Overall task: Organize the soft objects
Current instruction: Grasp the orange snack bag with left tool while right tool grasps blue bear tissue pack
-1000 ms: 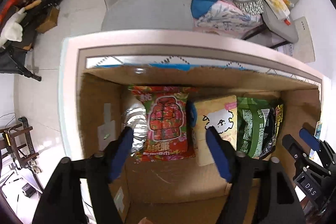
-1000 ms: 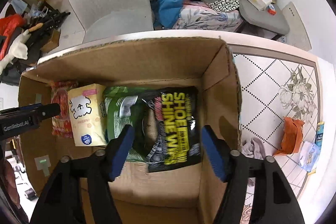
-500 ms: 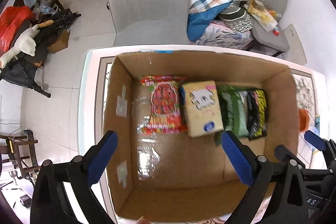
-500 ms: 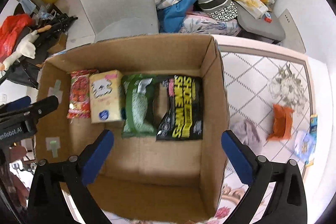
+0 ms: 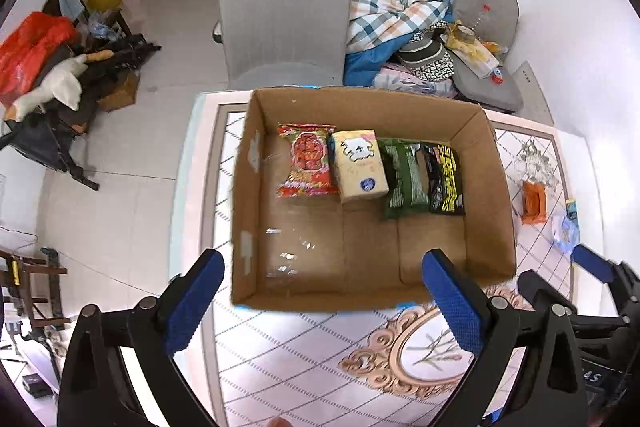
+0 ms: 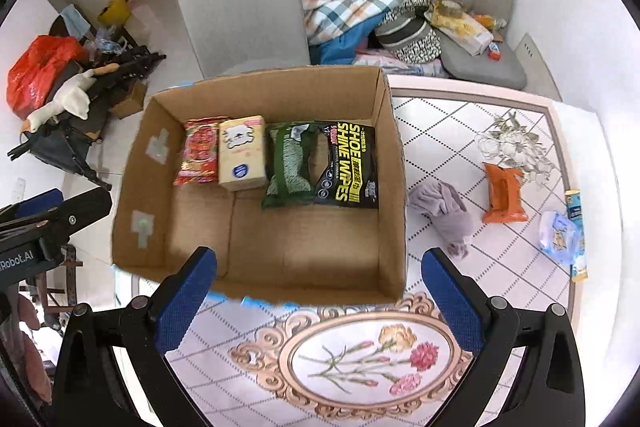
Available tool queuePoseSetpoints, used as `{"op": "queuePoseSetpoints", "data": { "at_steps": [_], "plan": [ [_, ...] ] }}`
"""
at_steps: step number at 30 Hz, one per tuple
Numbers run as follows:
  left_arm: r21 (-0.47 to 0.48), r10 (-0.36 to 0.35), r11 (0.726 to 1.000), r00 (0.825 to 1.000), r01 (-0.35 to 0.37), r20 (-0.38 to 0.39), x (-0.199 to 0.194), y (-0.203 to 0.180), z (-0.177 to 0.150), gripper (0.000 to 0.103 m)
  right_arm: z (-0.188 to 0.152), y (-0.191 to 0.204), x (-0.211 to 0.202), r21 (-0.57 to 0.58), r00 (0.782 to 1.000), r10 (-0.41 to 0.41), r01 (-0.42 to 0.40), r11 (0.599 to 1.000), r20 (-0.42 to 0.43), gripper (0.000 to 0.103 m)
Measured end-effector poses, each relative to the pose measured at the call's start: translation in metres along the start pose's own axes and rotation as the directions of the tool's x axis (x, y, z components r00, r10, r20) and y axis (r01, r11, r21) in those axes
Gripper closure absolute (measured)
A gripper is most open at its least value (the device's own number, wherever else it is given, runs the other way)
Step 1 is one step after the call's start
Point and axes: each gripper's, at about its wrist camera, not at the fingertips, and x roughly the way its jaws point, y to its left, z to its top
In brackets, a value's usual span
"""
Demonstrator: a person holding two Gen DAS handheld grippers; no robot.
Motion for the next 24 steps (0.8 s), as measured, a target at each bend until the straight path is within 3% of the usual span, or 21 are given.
{"op": "queuePoseSetpoints", "data": {
  "at_steps": [9, 14, 19, 24],
  "plan": [
    [-0.010, -0.010, 1.000, 0.999, 0.011, 0.046, -0.045, -0.009, -0.041, 0.002, -0.036, 0.012, -0.050, -0.032, 0.998, 0.060, -0.059, 0.998, 0.031, 0.000],
    [0.026, -0.010, 1.000, 0.998, 0.009, 0.068, -0.062, -0.030, -0.046, 0.002, -0.046, -0.002, -0.062, 0.005, 0.992, 0.118, -0.118, 0.993, 0.035, 0.000],
    [0.099, -0.039, 0.995, 0.996, 0.031, 0.085, -0.069, -0.079, -0.033, 0.002, -0.050, -0.057, -0.069, 0.105, 0.990, 0.132, -0.136, 0.985, 0.042, 0.000],
    [0.195, -0.107, 0.976, 0.993, 0.096, 0.050, -0.053, -0.158, -0.014, 0.002, -0.056, -0.151, -0.066, 0.220, 0.999, 0.047, -0.051, 0.974, 0.023, 0.000]
  ]
}}
